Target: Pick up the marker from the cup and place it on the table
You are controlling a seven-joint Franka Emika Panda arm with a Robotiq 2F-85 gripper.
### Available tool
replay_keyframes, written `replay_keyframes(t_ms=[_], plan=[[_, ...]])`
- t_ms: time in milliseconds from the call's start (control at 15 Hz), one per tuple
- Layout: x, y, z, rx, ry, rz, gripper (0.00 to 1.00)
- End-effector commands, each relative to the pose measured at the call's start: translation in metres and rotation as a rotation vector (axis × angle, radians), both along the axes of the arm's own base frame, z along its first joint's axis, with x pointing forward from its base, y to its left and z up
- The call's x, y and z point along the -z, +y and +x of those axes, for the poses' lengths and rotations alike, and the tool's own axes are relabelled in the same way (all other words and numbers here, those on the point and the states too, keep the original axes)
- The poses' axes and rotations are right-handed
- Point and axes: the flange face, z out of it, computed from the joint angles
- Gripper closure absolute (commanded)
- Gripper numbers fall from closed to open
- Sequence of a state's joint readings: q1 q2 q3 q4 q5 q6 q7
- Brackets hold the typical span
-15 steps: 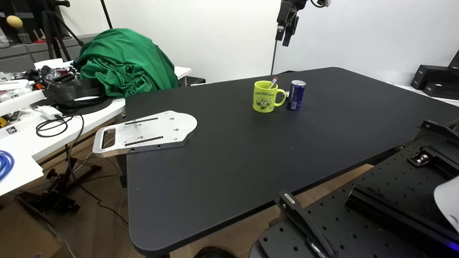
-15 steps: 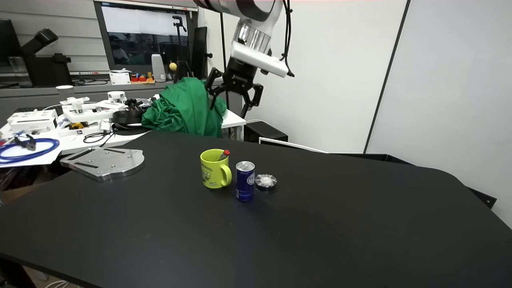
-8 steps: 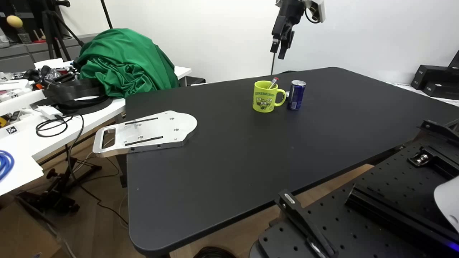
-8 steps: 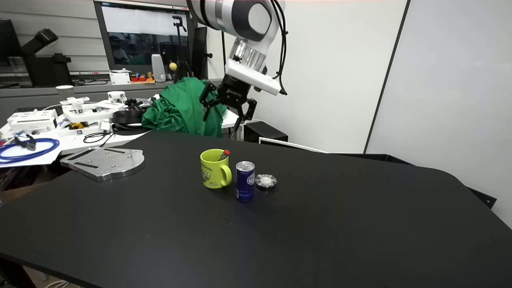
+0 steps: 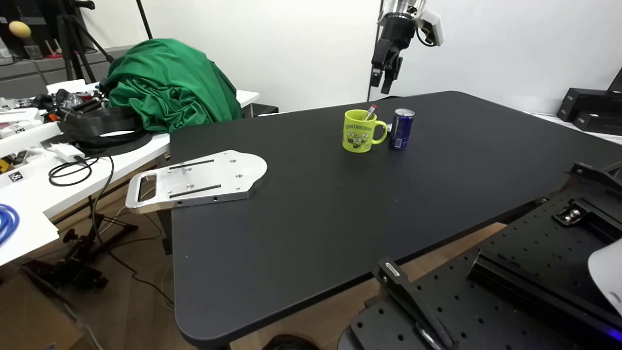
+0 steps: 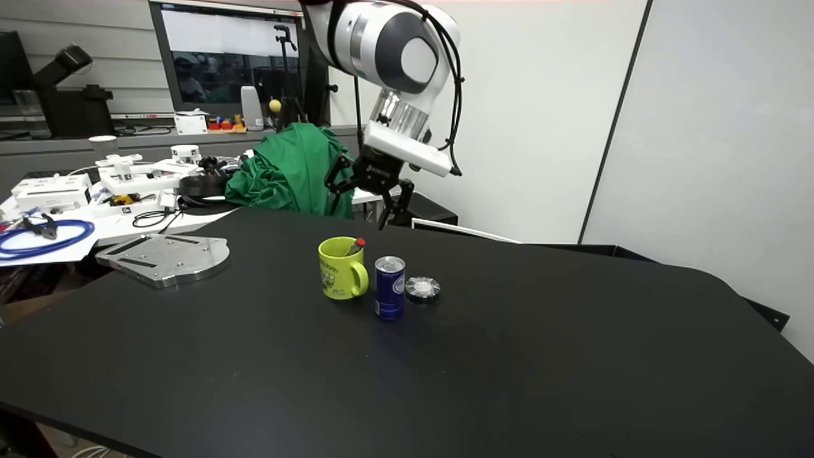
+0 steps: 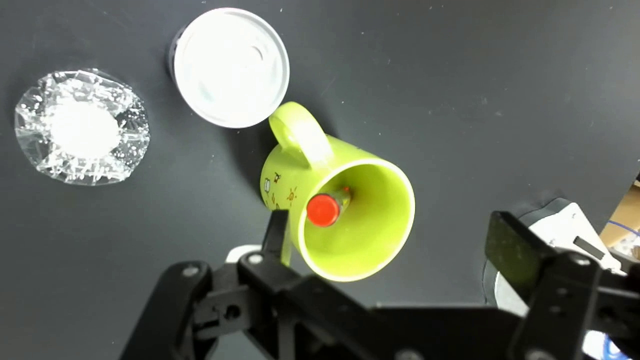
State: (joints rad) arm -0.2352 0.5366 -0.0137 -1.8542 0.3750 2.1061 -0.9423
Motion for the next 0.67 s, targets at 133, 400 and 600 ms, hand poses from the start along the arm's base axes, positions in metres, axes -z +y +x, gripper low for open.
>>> replay_keyframes(t_ms=[133,400,600], plan=[[0.019,0.014,-0.003,0.016,0.013,0.008,0.00],[0.024,0.020,0.000,0.007,-0.005,-0.006,0.00],[0.023,0.021,0.002,0.009,-0.022,-0.013,0.00]])
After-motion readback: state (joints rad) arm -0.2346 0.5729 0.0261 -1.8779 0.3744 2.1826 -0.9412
